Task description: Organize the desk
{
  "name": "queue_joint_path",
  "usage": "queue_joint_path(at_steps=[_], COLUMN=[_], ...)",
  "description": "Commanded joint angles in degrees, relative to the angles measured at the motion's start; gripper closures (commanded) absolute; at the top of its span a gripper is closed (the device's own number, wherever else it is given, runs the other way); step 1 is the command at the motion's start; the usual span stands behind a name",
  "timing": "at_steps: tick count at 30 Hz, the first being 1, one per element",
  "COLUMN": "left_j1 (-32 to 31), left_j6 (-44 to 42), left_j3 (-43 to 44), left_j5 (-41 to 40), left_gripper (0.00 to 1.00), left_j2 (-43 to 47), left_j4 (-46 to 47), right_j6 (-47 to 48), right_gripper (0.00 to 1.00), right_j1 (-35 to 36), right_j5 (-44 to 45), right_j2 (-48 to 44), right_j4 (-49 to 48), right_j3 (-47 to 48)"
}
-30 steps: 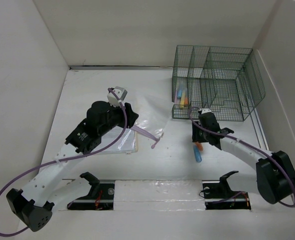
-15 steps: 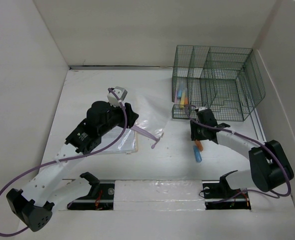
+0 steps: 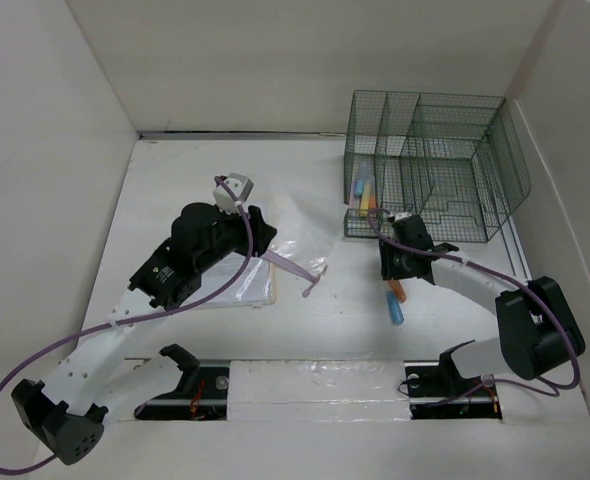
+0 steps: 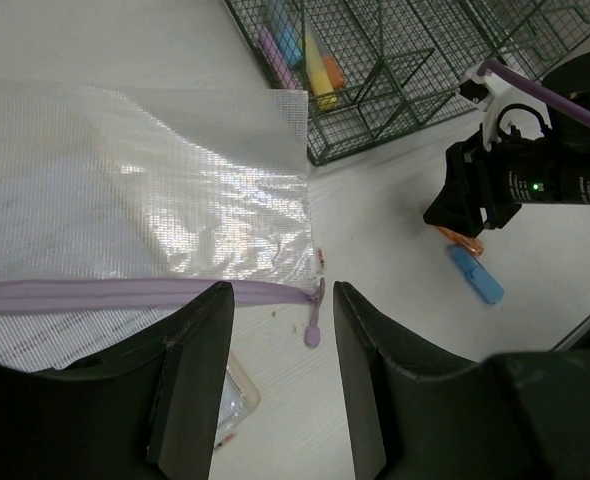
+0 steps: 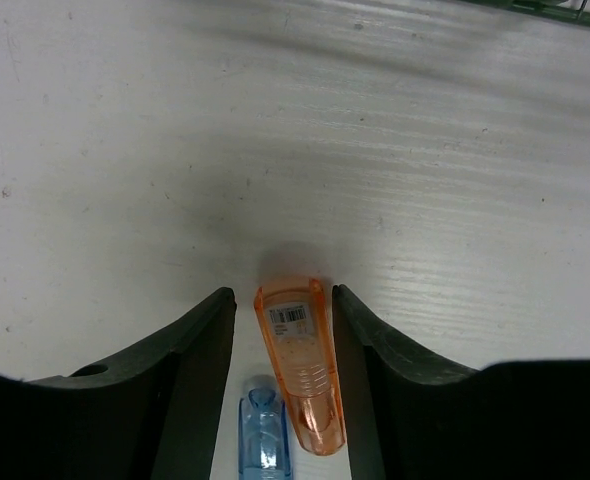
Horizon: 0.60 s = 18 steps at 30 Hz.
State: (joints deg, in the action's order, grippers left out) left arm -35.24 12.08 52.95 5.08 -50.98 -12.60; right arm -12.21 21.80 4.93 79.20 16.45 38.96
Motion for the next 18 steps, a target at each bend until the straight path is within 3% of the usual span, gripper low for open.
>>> queue_joint_path(at_steps=[1,10,18], left_j1=[0.1,0.1,0.1], left_j6=[-0.6,-0.6,-0.7], left_j3=[-0.6,-0.6,-0.5], left_j5=[0.2,-0.5,-1.0], left_gripper=[0.6,0.6,0.6], left_j2=[1.5,2.2,2.9], left_j4=[2.1,1.9,2.0], right_j6=[0.3,0.3,0.0], right_gripper=[0.5,0.56,0.71], right_j1=[-0.2,-0.2,0.3], right_j5=[-0.9,-0.4,0.5], right_j2=[-0.1,1.0,-0.1], right_j4=[1.3,2.8,3.1], right_j3=[2.4,3.2,3.8])
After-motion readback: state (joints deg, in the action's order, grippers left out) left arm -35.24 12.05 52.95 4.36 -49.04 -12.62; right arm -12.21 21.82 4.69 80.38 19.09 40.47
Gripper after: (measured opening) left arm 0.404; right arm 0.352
